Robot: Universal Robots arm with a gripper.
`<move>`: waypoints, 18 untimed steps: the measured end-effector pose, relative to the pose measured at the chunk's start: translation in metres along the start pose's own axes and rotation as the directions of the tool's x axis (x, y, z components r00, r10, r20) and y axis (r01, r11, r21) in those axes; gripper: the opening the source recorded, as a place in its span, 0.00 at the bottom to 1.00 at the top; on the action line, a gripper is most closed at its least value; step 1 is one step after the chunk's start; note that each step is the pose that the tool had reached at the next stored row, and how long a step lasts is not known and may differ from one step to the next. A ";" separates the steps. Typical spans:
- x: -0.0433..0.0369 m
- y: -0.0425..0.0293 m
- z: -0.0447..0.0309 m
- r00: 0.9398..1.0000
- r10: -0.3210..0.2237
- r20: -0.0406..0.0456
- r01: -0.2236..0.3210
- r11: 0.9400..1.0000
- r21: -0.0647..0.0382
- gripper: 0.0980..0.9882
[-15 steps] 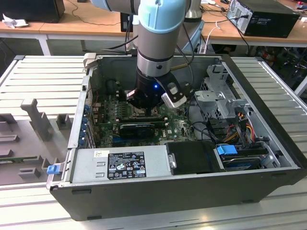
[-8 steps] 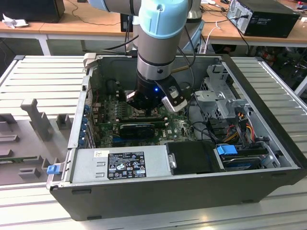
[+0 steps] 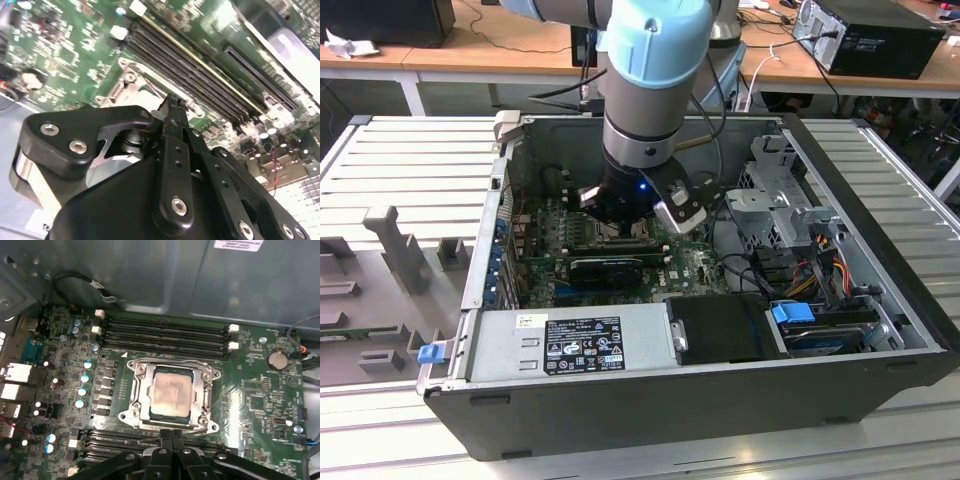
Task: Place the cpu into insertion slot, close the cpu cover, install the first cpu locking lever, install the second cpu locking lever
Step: 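Install the second cpu locking lever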
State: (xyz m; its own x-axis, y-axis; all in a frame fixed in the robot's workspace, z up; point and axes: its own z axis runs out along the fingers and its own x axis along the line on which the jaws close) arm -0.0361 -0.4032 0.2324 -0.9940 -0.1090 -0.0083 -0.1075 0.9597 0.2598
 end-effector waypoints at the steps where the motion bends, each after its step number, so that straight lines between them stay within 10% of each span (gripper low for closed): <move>1: 0.0042 0.0000 0.0014 1.000 0.000 0.000 0.000 1.000 0.000 0.01; 10: 0.0246 -0.0042 0.0255 1.000 0.000 0.000 0.000 1.000 -0.002 0.01; 18: 0.0331 -0.0060 0.0324 1.000 -0.001 0.004 0.001 0.999 -0.041 0.01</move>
State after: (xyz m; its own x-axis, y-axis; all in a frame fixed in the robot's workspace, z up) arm -0.0690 -0.4042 0.1993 -0.9940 -0.1086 -0.0127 -0.1074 0.9483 0.2988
